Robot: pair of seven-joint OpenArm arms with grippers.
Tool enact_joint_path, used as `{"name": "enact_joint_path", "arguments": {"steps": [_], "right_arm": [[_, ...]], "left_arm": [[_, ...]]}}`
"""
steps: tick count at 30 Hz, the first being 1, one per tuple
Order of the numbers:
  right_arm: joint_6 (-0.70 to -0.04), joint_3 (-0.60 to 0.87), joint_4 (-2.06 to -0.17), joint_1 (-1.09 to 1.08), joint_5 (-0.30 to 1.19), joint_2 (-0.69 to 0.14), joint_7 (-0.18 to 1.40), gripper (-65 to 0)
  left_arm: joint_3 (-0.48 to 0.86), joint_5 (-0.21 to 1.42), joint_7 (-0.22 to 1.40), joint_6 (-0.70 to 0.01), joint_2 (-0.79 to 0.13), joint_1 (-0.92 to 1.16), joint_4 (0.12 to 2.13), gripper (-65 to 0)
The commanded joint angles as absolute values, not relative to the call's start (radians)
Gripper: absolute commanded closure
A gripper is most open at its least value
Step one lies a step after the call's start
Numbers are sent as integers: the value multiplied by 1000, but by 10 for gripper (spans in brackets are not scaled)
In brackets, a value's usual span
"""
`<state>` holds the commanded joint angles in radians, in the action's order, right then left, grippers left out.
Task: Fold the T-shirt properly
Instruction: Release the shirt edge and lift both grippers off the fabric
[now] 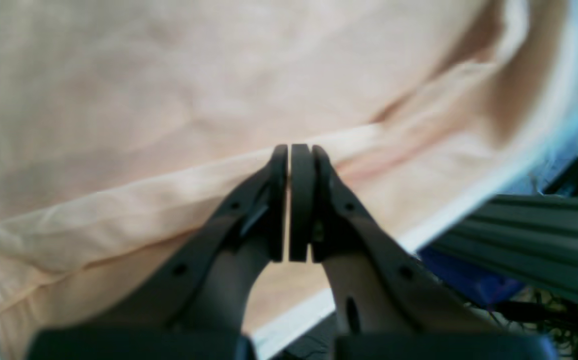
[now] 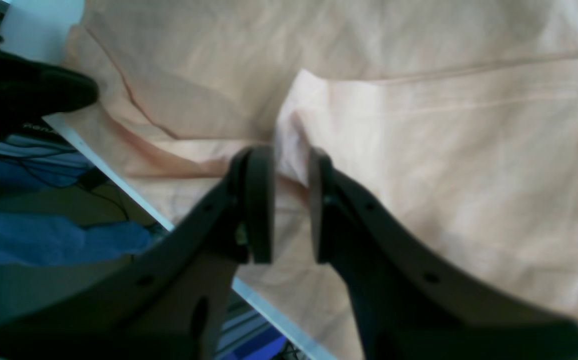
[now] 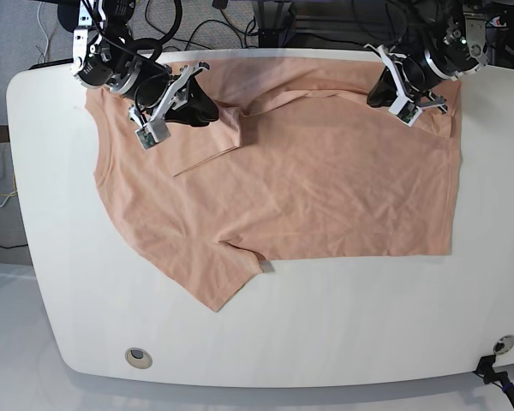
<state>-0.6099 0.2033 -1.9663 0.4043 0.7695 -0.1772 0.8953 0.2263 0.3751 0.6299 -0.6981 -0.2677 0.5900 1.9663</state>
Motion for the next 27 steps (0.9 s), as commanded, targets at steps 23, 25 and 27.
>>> {"name": "enact_joint_path", "arguments": {"steps": [23,25,27], "right_arm": [[-610,203,-1963,403,768,-197,895,-117],[-610,203,-1963,403,768,-200,895,-117],[-610,203,-1963,403,768,-200,895,-117]], "left_arm": [[197,367,631,-698,-285,582,1857,0],[189,367,631,-698,-285,579,1854,0],[189,367,631,-698,-285,578,1848,0]]}}
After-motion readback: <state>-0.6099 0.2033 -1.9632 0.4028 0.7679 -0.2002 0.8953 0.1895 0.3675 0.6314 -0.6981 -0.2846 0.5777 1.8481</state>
